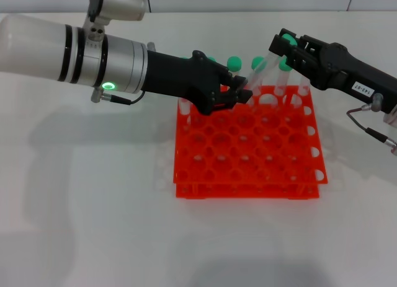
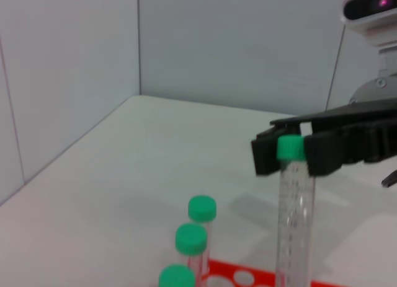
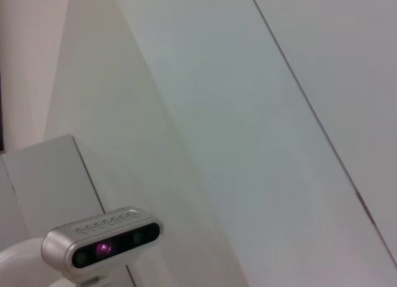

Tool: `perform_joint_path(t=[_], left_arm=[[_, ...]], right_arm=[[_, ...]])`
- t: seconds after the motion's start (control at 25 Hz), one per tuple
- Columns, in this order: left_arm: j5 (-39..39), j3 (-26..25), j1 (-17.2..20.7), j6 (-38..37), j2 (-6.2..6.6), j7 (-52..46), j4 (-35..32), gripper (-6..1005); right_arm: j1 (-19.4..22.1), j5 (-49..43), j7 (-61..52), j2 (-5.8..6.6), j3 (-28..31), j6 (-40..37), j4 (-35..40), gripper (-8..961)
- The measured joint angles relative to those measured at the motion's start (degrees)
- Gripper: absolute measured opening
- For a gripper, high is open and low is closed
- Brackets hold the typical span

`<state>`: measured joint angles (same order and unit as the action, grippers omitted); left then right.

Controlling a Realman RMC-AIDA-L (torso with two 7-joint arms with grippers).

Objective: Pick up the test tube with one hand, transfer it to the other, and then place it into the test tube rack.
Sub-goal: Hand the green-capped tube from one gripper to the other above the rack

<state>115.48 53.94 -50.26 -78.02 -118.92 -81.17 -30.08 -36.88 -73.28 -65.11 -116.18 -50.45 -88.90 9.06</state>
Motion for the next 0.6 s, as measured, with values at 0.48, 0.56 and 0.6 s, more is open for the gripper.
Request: perform_joint_path(t=[0.48, 0.56, 0.6], left_arm=[[-1.0, 0.3, 0.1, -0.2, 0.01, -4.3, -1.8, 379], [-1.0, 1.1, 0.4, -0.9, -0.03, -6.1, -3.2, 531], [-1.0, 1.9, 0.8, -1.4, -0.06, -8.1, -4.6, 607]], right_arm=[[0.0, -0.2, -0.1, 0.00, 0.0, -0.5, 0.0, 305], [0.1, -0.3, -0.1, 0.01, -0.1, -0.6, 0.0, 306], [0.1, -0.4, -0.2, 0.03, -0.1, -0.7, 0.0, 307]])
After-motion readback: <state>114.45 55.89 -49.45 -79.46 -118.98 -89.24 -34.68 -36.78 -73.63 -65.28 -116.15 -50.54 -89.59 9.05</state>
